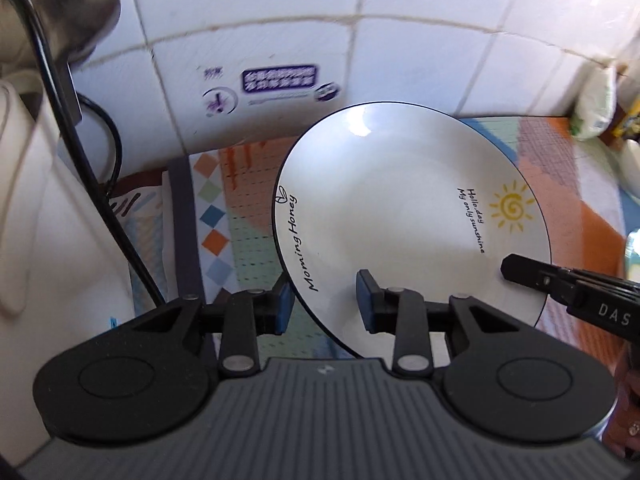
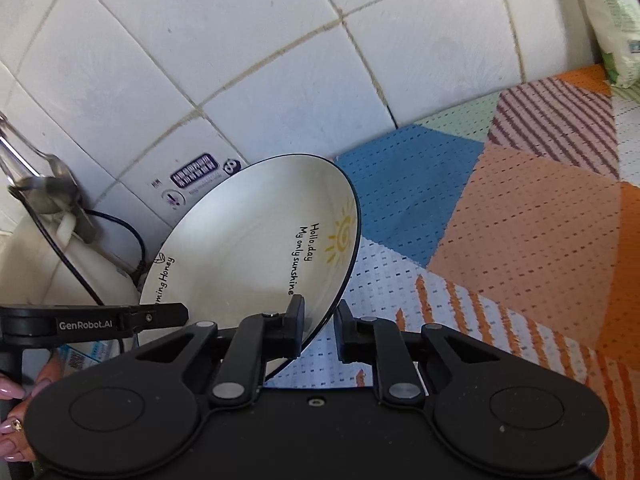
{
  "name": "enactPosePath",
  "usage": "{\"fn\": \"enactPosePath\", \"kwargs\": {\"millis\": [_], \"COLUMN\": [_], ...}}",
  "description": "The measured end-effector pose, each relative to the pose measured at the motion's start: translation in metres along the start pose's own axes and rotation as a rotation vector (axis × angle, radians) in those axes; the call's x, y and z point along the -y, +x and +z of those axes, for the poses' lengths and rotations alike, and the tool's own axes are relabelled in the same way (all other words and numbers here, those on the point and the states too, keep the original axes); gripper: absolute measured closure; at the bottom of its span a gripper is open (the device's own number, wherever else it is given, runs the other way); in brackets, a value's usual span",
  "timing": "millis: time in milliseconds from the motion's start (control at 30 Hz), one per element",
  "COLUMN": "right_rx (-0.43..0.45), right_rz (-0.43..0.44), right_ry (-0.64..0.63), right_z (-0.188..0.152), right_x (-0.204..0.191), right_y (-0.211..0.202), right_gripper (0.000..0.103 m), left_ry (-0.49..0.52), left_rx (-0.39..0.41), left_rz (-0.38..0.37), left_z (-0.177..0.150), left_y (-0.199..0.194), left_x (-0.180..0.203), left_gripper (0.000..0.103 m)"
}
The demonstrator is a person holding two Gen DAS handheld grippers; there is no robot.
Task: Organize plates and bowls
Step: 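Lift the white plate with the left gripper over the egg plate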
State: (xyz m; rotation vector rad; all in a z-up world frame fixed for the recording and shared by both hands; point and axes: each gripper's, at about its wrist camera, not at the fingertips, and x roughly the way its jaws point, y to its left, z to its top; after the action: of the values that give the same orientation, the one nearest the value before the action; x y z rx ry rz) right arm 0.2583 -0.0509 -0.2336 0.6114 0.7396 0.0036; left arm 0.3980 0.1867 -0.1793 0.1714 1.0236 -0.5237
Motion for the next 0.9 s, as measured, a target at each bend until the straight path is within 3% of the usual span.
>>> {"fn": "enactPosePath", "kwargs": {"millis": [100,367,900], "right_rx": [0.037,0.111,0.221], "right_rz": [0.011,0.007,-0.053], "right_ry": [0.002,-0.051,0.051], "right_z": [-0.004,-0.013,-0.045], "right_x": [0.001,0.006,0.074], "right_y": [-0.024,-0.084,-0.181], "right_gripper": [0.083,0.081,0.079], "left_ry": [0.027,-0.016,0.293], "left_rx": [0.006,-0.027,-0.002], "left_rz": [-0.016,-0.087,-0.159], "left_z": [-0.002,-0.001,-0.02], "left_y": [-0.016,-0.039,-0.064], "left_x": [0.009,0.034,0.168], "left_gripper": [0.071,0.071,0.072]}}
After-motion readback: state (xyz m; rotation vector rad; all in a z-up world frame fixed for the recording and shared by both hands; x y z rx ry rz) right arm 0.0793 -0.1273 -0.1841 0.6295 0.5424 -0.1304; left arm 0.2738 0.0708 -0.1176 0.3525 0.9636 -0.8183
